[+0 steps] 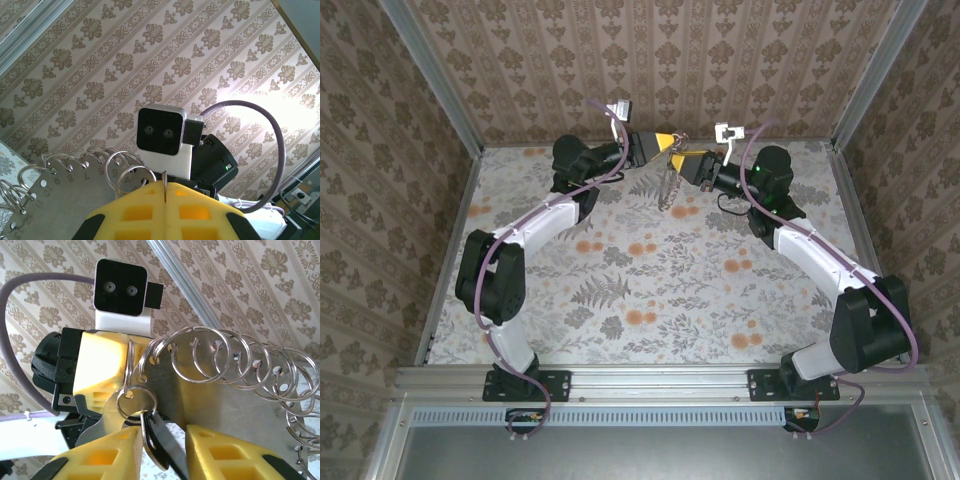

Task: Put the keys on the keyring

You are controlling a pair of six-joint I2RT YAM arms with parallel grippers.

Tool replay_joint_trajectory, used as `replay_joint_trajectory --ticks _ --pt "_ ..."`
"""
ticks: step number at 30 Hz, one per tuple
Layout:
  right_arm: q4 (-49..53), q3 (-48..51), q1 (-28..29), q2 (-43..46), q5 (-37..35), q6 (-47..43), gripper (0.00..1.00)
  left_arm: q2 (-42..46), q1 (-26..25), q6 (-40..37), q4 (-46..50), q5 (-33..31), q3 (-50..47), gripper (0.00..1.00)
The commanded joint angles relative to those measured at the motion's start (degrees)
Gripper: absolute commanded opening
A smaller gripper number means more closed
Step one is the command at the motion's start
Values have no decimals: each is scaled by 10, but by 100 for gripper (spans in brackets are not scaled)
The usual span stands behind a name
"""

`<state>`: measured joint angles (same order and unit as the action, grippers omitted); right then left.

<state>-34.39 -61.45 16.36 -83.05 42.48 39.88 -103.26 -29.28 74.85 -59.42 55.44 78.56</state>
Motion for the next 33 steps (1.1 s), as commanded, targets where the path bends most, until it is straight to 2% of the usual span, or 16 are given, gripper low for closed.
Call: replay_joint_trajectory --ticks 1,4,6,11,15,24,33 --pt "-25 0 3 0 10 9 32 -9 -7 10 -41 -4 26 0" --pt "-26 -5 12 -8 10 10 31 -11 -9 10 -42 -5 27 0" --pt "-26 -6 15 -13 10 10 26 -11 -9 10 -42 -5 28 0" --pt "-30 1 19 -13 9 18 1 -8 -9 7 -42 -8 26 0" --pt "-24 17 19 3 2 20 0 -2 -7 -10 -38 -9 25 0" --pt "7 57 18 55 -27 13 0 29 -5 -119 25 -14 11 0" --pt "28 58 18 52 -37 7 0 27 -3 -131 -28 -40 -11 0"
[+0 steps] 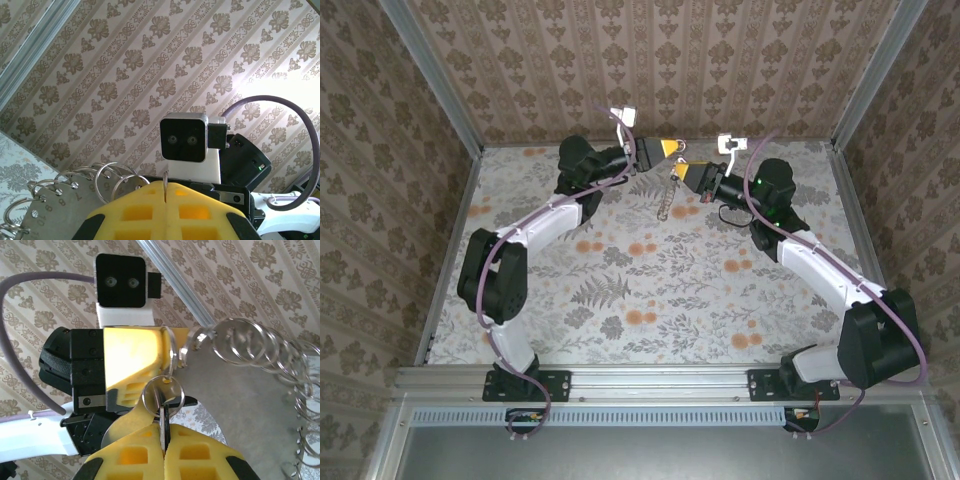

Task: Put the keys on the keyring

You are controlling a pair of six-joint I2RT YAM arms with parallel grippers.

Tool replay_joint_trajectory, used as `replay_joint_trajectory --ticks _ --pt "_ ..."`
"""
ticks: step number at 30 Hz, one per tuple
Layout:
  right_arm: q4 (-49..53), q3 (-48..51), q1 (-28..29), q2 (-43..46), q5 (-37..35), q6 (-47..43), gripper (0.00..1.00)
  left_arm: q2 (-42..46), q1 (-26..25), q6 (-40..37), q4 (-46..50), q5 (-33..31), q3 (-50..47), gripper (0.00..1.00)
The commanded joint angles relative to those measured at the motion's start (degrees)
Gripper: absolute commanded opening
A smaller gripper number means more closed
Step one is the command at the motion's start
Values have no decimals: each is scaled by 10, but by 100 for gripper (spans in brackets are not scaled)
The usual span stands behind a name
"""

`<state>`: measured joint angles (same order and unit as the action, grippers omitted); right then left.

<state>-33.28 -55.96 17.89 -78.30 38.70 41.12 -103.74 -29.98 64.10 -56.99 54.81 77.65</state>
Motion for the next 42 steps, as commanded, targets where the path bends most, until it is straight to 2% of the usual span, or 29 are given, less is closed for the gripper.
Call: replay_joint_trajectory --ticks 1,12,29,42 --pt "17 0 4 -1 3 -5 0 31 4 -25 -52 -33 -1 0" --pt "68 -38 -10 -28 20 -28 0 19 6 -48 -29 -24 4 0" --pt "210 -128 -24 -38 57 -98 0 68 7 -199 134 -14 -6 0" --pt "276 -166 -36 -43 65 -133 0 78 6 -234 170 -9 -11 0"
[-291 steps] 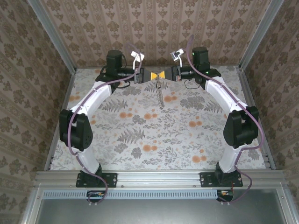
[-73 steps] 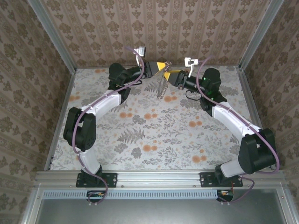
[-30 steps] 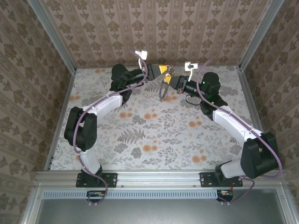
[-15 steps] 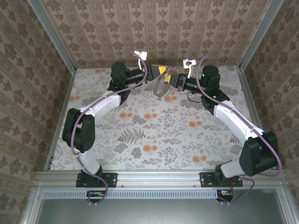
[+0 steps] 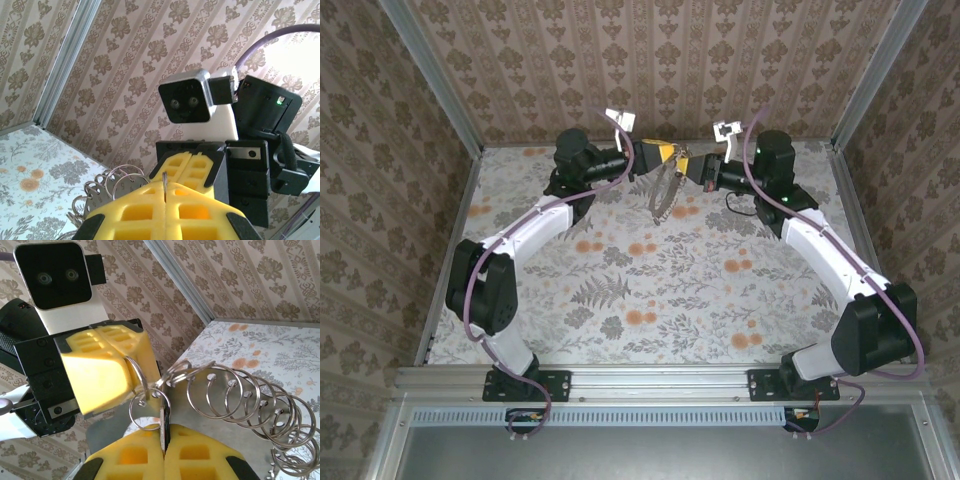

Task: Put the keys on the keyring

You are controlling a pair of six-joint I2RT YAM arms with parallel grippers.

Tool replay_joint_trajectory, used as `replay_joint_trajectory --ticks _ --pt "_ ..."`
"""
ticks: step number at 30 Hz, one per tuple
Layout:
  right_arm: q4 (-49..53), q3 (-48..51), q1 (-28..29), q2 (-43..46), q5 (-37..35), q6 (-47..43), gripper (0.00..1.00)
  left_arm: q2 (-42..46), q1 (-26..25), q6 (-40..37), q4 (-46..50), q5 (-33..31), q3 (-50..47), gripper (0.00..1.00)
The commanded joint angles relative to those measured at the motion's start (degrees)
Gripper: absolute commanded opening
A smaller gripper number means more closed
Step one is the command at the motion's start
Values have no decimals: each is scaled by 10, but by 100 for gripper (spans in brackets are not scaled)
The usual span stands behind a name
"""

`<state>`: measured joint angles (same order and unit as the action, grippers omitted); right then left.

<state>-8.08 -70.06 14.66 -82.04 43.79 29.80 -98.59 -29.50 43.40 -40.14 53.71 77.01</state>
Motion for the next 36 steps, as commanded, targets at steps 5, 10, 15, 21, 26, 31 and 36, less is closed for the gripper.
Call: replay_joint_trajectory --ticks 5,10,15,21,26,31,36 --pt "45 -44 -5 -12 21 -30 0 31 1 -45 22 1 -5 0" --pt "77 -63 -6 -17 22 -51 0 35 0 -53 29 2 -7 0" --pt "121 -87 -6 -24 20 -80 0 37 -1 -61 40 2 -6 0" --pt "150 -110 -12 -32 30 -100 0 38 -1 -67 46 4 -6 0" --pt "184 -138 -13 -42 53 -125 0 37 -2 -70 50 6 -5 0" --pt "203 -160 -12 -50 60 -140 0 37 -4 -74 54 7 -4 0" --pt "216 -178 -13 -59 64 -148 0 37 -5 -75 57 10 -3 0"
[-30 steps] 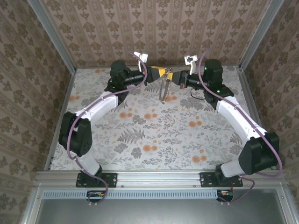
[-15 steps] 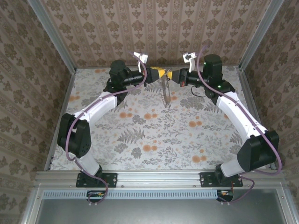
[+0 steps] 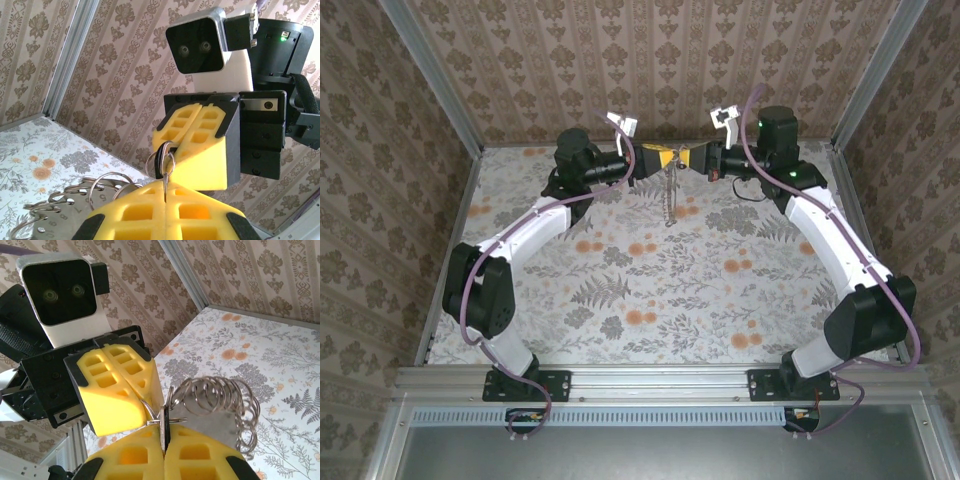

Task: Put the keys on the keyring

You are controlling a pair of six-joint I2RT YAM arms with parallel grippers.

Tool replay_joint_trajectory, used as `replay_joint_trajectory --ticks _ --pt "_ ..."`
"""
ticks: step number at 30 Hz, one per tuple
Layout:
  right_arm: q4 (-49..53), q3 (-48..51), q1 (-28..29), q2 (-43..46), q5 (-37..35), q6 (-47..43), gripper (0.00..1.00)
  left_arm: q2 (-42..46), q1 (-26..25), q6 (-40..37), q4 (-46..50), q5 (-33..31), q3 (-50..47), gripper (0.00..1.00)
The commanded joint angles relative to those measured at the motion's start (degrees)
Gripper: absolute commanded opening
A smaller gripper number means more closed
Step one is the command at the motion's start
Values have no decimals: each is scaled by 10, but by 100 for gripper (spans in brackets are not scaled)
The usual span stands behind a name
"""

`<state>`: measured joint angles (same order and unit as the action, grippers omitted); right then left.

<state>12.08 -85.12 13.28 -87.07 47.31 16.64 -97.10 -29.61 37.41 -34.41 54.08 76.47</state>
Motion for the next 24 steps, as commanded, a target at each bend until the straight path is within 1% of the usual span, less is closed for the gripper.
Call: replay_joint_trajectory --ticks 1,16,19,24 --pt "17 -31 0 -11 30 -19 0 23 -5 -16 0 7 3 0" --pt "45 -69 -2 -32 33 -35 0 22 -8 -21 7 19 8 0" --pt "76 -71 -2 -33 25 -60 0 24 -8 -26 15 21 11 0" --pt "146 -76 -5 -33 -11 -120 0 27 -6 -43 43 28 20 0"
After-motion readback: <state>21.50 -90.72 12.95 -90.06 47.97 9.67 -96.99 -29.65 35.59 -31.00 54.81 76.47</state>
